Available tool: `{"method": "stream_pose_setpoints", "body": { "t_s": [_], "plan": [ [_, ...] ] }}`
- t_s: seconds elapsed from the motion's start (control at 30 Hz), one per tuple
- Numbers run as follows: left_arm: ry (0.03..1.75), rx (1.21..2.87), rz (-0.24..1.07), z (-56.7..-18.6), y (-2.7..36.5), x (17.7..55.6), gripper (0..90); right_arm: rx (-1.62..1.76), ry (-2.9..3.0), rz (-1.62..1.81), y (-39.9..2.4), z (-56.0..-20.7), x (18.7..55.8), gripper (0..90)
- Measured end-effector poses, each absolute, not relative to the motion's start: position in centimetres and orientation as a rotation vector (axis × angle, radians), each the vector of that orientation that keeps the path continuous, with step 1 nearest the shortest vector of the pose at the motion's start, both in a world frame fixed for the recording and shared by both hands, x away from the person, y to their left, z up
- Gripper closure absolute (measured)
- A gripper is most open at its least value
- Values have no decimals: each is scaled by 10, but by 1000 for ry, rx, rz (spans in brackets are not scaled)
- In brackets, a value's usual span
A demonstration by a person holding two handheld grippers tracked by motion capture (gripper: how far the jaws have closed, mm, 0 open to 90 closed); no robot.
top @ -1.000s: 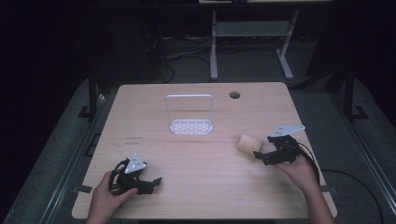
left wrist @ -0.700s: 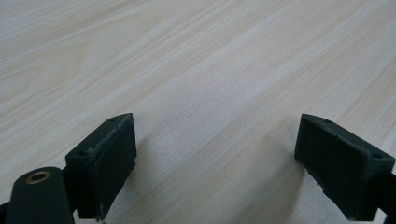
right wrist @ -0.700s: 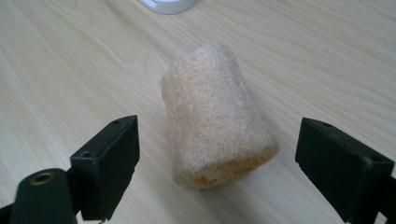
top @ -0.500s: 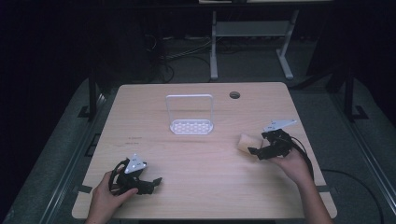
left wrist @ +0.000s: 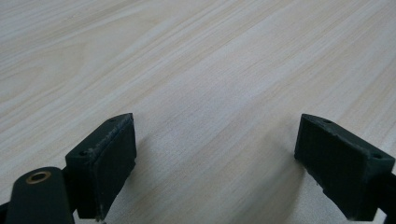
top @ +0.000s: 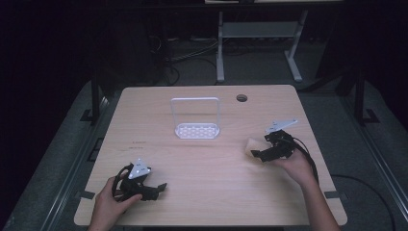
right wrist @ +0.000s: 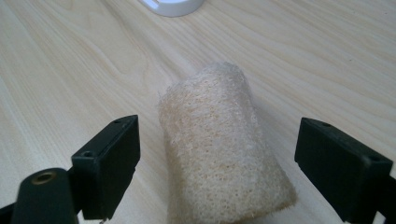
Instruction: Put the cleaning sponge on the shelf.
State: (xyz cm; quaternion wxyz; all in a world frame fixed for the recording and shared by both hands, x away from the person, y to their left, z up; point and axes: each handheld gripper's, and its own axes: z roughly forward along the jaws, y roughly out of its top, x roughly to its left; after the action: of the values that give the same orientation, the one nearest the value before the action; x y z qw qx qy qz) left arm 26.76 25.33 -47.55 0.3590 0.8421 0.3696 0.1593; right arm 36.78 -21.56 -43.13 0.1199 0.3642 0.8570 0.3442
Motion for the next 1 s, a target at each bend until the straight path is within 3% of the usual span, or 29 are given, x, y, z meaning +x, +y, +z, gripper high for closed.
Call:
{"method": "stream_pose_setpoints", "body": {
  "t_s": [0.53,0.83,1.0],
  "plan": [
    [949,2176,412,-475,254,267,122,1086,2564,930,-207,-448,381,162],
    [948,2176,413,-475,254,267,122,1065,2589,899,-206,-449,381,290],
    [950,2175,412,-475,254,267,122,1058,2593,904,-207,-448,380,312]
  ]
}}
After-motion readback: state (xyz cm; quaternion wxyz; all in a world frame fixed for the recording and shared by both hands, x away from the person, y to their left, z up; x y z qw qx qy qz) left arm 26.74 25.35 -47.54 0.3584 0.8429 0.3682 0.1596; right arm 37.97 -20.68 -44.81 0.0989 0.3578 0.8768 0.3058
